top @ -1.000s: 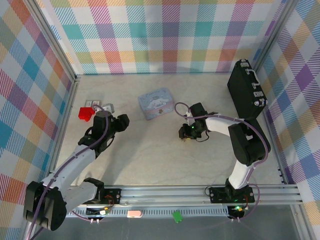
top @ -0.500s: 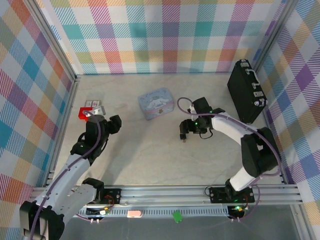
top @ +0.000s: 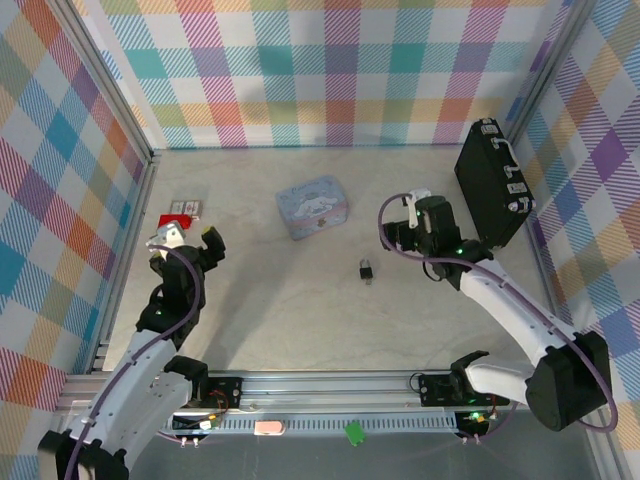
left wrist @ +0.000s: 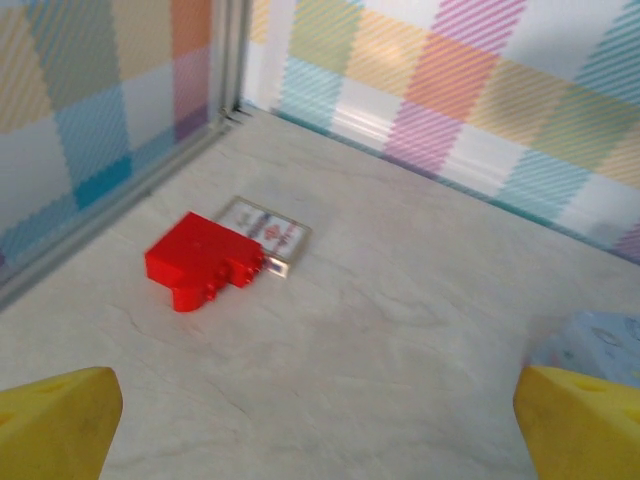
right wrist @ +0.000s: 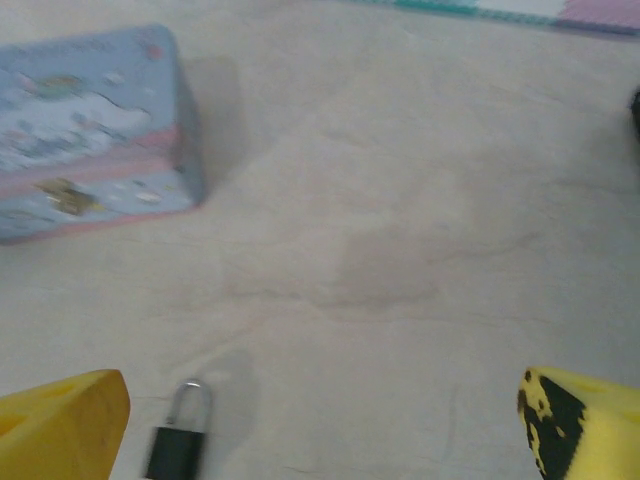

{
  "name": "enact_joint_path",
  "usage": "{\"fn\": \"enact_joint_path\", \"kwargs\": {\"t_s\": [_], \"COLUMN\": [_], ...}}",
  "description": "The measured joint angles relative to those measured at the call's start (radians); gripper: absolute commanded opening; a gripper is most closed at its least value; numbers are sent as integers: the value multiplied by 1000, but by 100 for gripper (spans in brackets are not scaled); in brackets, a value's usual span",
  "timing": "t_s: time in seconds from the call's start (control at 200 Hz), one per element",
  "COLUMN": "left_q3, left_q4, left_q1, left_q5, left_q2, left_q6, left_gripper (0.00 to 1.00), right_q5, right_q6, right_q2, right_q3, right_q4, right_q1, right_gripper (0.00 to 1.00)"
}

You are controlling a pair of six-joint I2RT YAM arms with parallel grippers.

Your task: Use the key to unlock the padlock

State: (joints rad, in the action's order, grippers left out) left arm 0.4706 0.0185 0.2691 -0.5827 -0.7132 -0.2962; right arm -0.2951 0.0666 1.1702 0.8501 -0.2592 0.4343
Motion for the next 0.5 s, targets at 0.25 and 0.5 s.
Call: {"fn": "enact_joint_path", "kwargs": {"t_s": [0.25, 0.5], "left_q3": [-142, -147], "left_q4": [-330, -626], "left_q1": [-10, -19], "left_q5": [5, 92], "left_q2": [-207, -548], "left_q6": [133, 271], "left_gripper": [100, 100], "right_q5": [-221, -253], "right_q6": [24, -5], "right_q2": [77, 125], "right_q3": [-109, -262], "right_q4": [124, 372], "right_q1": [-63, -150], "right_gripper": [99, 99]}}
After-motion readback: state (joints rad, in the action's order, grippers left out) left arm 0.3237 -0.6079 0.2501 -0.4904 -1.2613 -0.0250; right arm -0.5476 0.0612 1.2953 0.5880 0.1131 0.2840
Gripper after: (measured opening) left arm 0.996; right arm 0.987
